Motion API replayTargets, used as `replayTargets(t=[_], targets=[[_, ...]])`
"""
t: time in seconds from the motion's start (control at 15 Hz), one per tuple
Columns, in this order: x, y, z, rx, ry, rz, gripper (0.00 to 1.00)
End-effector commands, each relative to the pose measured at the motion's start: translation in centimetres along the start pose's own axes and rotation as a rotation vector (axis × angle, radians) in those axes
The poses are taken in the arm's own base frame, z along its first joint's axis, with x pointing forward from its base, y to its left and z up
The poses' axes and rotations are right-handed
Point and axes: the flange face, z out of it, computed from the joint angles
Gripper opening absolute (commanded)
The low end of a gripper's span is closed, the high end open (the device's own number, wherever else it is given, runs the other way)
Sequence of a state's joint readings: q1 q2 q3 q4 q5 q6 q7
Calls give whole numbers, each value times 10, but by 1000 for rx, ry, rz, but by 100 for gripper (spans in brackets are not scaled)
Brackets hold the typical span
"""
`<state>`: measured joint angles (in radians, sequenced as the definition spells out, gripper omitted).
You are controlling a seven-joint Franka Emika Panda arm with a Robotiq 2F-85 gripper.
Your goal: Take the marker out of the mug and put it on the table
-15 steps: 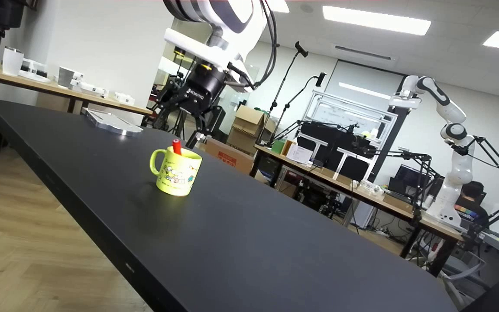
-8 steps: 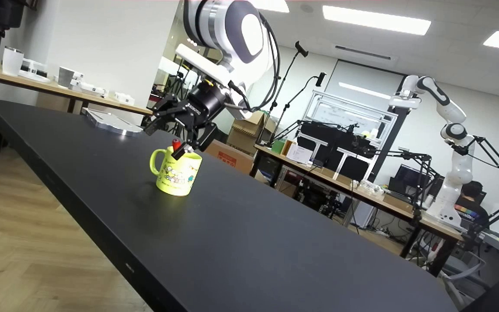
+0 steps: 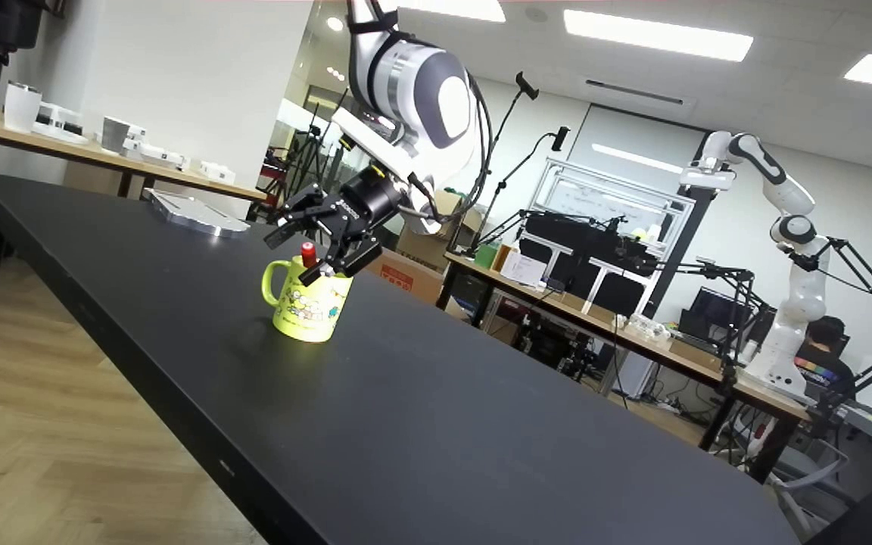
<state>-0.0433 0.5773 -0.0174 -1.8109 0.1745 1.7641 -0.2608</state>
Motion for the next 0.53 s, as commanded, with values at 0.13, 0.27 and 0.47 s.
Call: replayTargets(t=[0.13, 0.27, 0.47], targets=[[29, 12, -2, 51, -53, 52, 37], [33, 15, -2, 56, -64, 57, 25], [35, 17, -8, 61, -73, 58, 5]])
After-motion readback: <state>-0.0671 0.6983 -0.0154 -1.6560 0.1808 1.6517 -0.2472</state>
